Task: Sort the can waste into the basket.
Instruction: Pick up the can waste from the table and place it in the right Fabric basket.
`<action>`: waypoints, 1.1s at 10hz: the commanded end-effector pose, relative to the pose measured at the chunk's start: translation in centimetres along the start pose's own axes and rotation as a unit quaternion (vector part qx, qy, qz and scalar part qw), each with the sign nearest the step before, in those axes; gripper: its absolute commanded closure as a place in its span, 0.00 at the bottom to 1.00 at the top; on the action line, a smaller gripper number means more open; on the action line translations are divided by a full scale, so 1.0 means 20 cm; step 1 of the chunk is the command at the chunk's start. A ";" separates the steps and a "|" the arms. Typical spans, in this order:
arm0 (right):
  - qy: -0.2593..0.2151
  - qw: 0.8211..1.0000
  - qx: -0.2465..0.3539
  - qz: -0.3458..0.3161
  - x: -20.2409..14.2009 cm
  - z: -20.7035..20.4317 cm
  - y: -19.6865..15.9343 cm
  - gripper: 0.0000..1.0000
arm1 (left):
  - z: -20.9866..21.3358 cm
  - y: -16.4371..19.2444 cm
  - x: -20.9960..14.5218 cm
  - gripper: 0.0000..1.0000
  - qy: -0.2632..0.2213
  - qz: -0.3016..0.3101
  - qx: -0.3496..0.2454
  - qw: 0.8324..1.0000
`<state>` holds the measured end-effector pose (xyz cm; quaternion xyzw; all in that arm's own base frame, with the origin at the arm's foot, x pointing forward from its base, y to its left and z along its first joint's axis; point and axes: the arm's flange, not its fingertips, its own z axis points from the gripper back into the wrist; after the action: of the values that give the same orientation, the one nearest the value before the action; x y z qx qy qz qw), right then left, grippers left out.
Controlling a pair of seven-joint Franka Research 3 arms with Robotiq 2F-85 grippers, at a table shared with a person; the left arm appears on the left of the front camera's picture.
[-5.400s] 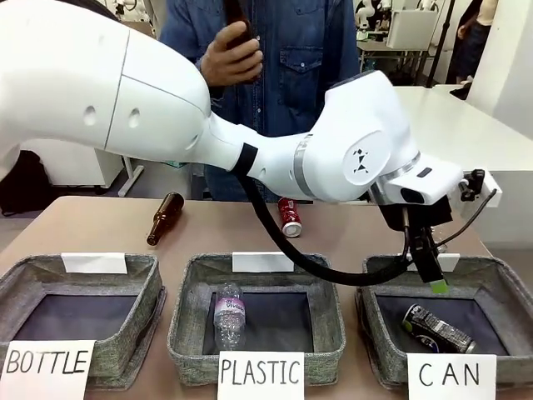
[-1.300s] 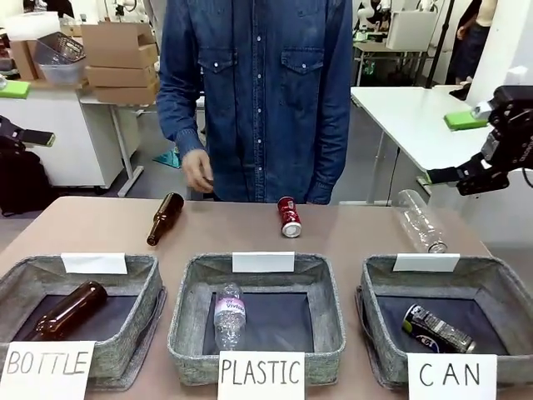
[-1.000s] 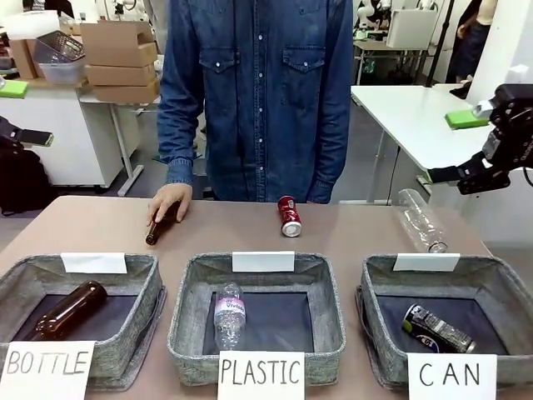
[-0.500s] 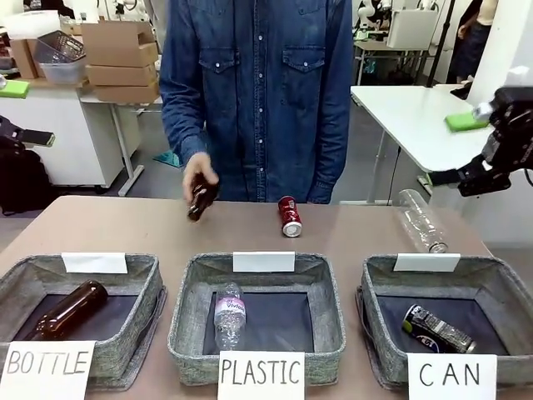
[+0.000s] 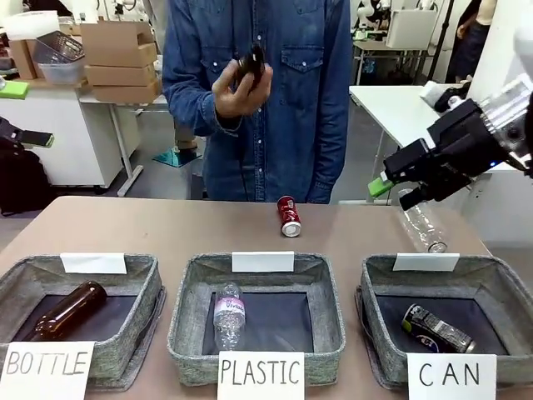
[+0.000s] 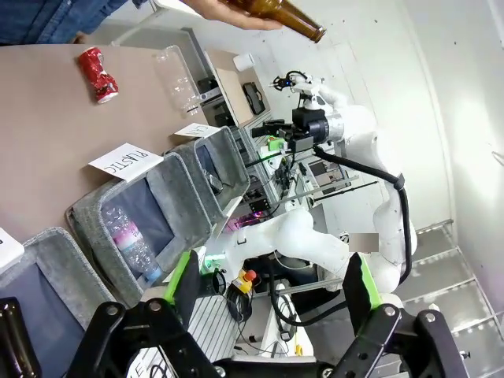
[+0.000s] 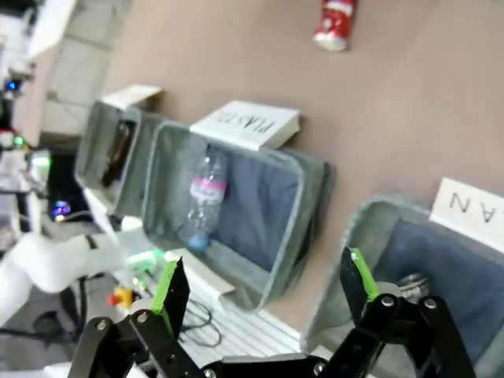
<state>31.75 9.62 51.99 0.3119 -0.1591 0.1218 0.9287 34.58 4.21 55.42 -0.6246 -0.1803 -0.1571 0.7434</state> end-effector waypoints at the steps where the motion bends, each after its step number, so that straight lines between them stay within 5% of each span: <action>1: -0.040 0.990 0.135 -0.028 -0.21 0.31 -0.08 0.00 | 0.00 -0.02 0.00 0.04 -0.005 0.003 -0.010 1.000; 3: -0.089 0.987 0.114 -0.069 -0.40 0.52 -0.16 0.00 | 0.00 -0.02 0.00 0.04 -0.005 0.003 -0.010 1.000; 5: -0.107 0.987 0.106 -0.055 -0.43 0.52 -0.16 0.00 | 0.00 -0.02 0.00 0.04 -0.005 0.003 -0.010 1.000; 9: -0.105 0.993 0.039 -0.046 -0.19 0.29 -0.07 0.00 | 0.00 -0.02 0.00 0.04 -0.005 0.003 -0.010 1.000; 11: -0.094 0.995 -0.006 -0.018 0.08 -0.02 0.02 0.00 | 0.00 -0.02 0.00 0.04 -0.005 0.003 -0.010 1.000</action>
<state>30.42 7.55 55.01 0.3370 -0.2314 0.0781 0.9093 34.56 4.22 55.42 -0.6248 -0.1796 -0.1570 0.7434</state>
